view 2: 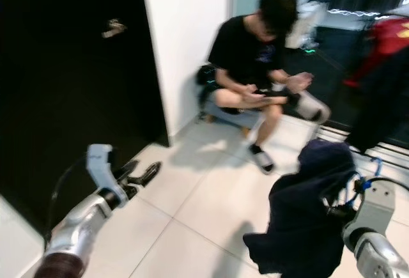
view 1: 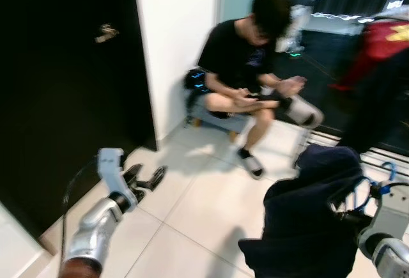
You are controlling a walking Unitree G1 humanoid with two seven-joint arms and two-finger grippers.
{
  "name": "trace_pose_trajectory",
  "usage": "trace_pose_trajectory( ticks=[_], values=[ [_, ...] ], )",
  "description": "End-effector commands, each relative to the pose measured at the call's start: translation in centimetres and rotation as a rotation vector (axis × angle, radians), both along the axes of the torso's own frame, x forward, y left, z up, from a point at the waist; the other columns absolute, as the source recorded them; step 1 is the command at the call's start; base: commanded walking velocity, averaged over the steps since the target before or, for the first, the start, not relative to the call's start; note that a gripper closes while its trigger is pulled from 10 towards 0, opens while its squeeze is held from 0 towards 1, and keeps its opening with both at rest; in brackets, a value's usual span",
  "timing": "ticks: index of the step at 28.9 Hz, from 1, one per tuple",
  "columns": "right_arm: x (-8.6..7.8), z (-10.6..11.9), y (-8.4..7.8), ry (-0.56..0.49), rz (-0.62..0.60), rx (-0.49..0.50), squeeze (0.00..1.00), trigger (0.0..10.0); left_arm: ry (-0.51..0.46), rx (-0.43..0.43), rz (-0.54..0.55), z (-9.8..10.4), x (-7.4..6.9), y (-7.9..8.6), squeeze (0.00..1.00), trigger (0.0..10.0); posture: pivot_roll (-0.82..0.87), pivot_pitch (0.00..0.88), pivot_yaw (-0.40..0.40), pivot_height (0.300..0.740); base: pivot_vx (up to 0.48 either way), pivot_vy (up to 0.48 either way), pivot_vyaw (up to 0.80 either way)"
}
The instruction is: Hang hanger
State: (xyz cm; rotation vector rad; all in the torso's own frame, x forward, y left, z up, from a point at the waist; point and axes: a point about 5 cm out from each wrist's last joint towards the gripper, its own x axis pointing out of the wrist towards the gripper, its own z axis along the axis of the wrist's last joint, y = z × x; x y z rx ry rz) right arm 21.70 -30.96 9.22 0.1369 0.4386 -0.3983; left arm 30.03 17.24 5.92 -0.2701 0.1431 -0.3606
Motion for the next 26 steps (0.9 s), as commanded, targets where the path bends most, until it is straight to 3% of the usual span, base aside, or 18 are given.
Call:
trace_pose_trajectory(
  ticks=[1, 15, 26],
  values=[
    [0.1, -0.1, -0.4, -0.015, -0.050, -0.019, 0.00, 0.0, 0.031, 0.022, 0.022, -0.9, -0.5, 0.0, 0.00, 10.0, -0.13, 0.000, -0.016, 0.740, 0.000, 0.000, -0.80],
    [0.6, -0.3, -0.4, -0.037, -0.103, -0.037, 0.00, 0.0, 0.021, 0.056, 0.065, -0.5, -0.6, -0.5, 0.00, 10.0, -0.12, 0.000, -0.021, 0.740, 0.000, 0.000, -0.80],
    [2.3, -0.5, 1.0, -0.081, -0.088, -0.052, 0.00, 0.0, -0.042, 0.145, 0.082, 0.1, -0.1, -0.6, 0.00, 10.0, -0.11, 0.000, -0.015, 0.740, 0.000, 0.000, -0.80]
  ],
)
